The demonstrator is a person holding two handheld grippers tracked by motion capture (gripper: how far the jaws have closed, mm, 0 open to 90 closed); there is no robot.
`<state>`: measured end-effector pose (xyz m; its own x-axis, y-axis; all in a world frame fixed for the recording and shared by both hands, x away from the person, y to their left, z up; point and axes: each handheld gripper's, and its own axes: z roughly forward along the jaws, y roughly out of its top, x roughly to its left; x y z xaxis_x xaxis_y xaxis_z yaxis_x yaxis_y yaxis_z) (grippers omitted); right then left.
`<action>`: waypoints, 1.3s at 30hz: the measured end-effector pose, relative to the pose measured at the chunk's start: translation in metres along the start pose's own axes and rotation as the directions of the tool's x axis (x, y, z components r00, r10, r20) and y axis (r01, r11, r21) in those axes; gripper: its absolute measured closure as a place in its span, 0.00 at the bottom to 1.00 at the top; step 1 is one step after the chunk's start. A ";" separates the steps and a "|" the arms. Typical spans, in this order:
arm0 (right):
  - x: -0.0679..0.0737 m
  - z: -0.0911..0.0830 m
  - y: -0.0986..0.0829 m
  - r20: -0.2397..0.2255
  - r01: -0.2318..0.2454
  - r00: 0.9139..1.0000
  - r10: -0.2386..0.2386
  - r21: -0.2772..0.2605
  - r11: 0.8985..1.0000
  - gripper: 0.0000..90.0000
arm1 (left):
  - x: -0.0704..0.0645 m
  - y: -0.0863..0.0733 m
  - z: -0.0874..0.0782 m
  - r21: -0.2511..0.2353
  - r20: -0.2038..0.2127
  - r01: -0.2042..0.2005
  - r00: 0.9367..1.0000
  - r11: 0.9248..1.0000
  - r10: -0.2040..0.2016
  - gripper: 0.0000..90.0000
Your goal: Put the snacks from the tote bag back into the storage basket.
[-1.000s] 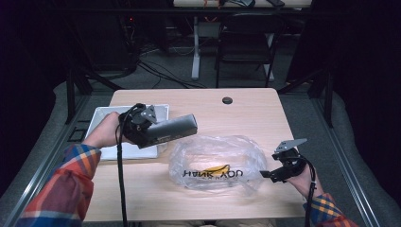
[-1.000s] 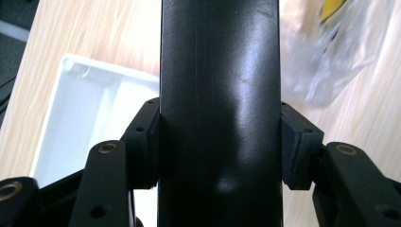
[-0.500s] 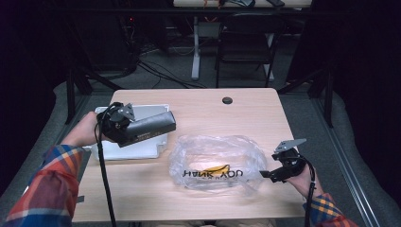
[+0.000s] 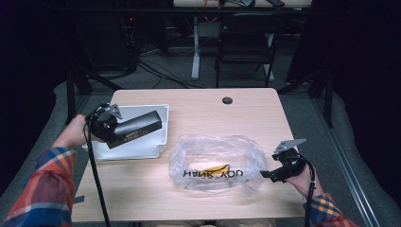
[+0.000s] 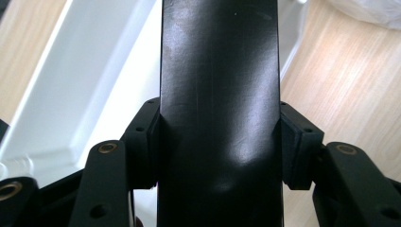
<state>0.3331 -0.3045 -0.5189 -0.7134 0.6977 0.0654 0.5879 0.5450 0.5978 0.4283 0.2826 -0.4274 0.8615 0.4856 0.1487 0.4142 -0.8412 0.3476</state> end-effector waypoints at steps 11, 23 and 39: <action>0.000 0.000 0.001 0.007 0.009 1.000 -0.009 0.003 1.000 0.14 | 0.014 -0.018 0.039 0.021 0.006 0.046 0.999 0.999 -0.046 0.49; 0.001 0.001 0.001 0.011 0.010 1.000 -0.010 0.000 1.000 0.14 | 0.016 -0.019 0.077 0.027 0.038 0.049 0.998 0.998 -0.050 0.49; 0.001 -0.001 0.000 0.022 0.011 1.000 -0.011 0.001 1.000 0.14 | 0.021 -0.028 0.089 -0.045 0.083 0.156 0.985 0.987 -0.152 0.34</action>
<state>0.3321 -0.3042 -0.5177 -0.7114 0.7015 0.0414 0.5802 0.5531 0.5980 0.4612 0.2956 -0.5166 0.8100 0.5862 0.0169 0.5298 -0.7438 0.4075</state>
